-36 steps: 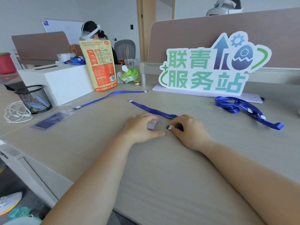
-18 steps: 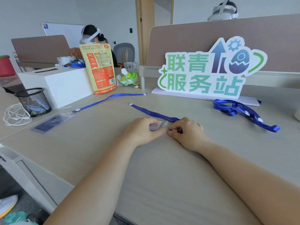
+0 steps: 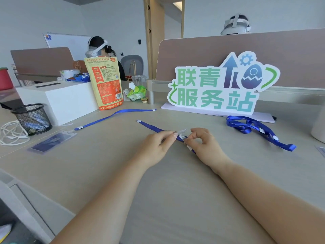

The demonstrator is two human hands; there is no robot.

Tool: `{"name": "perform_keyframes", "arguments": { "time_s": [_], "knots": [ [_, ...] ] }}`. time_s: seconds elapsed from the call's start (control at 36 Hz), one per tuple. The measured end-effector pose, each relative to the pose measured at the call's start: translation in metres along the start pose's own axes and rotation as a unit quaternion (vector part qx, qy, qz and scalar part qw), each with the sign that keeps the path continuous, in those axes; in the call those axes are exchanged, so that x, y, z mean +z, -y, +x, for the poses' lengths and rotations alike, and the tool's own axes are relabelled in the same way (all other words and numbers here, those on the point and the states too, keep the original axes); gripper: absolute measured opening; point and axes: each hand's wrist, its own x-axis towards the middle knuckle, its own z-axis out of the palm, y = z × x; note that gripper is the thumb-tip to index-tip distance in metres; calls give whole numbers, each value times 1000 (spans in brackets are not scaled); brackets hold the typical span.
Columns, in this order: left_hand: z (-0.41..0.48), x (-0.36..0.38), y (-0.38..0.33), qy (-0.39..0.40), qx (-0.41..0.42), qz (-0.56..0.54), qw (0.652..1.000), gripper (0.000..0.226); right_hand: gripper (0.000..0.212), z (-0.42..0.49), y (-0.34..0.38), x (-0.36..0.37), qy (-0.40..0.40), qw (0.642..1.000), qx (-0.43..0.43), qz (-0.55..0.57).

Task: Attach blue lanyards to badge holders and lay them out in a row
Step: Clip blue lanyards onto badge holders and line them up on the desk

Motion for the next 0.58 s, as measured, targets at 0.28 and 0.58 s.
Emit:
{"name": "perform_keyframes", "arguments": {
  "time_s": [0.28, 0.58],
  "knots": [
    [-1, 2, -4, -14, 14, -31, 999, 52, 19, 0, 2, -1, 16, 999, -26, 42],
    [-1, 3, -5, 10, 5, -6, 1000, 33, 27, 2, 4, -2, 26, 994, 18, 107]
  ]
}}
